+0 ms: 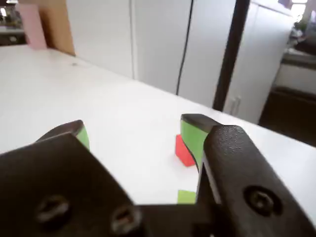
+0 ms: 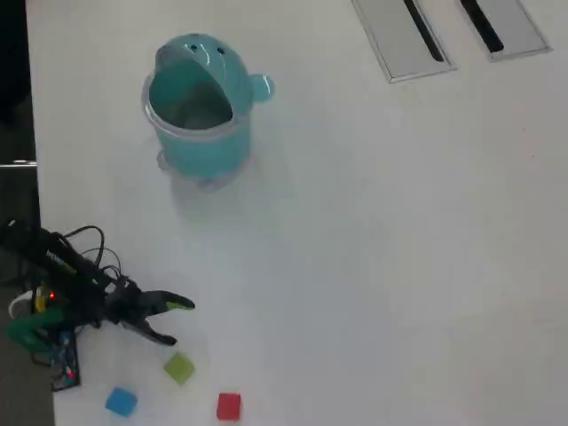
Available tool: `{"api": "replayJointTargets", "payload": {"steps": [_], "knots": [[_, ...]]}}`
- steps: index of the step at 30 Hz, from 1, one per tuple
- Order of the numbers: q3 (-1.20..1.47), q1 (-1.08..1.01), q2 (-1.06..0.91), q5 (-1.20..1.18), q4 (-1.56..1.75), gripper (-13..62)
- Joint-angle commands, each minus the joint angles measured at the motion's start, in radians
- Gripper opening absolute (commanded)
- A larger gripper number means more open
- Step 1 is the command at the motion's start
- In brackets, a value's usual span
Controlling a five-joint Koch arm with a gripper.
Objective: Grasp RGB lego blocks and put them in the bin one by one.
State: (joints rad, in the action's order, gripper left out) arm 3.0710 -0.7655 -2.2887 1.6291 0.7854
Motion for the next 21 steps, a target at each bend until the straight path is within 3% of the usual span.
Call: {"api": "replayJointTargets", "payload": {"steps": [1, 21], "knots": [[-0.084, -0.008, -0.021, -0.009, 0.005, 34.9], [-0.529, -0.199, 0.428, -0.017, -0.061, 33.8]]}}
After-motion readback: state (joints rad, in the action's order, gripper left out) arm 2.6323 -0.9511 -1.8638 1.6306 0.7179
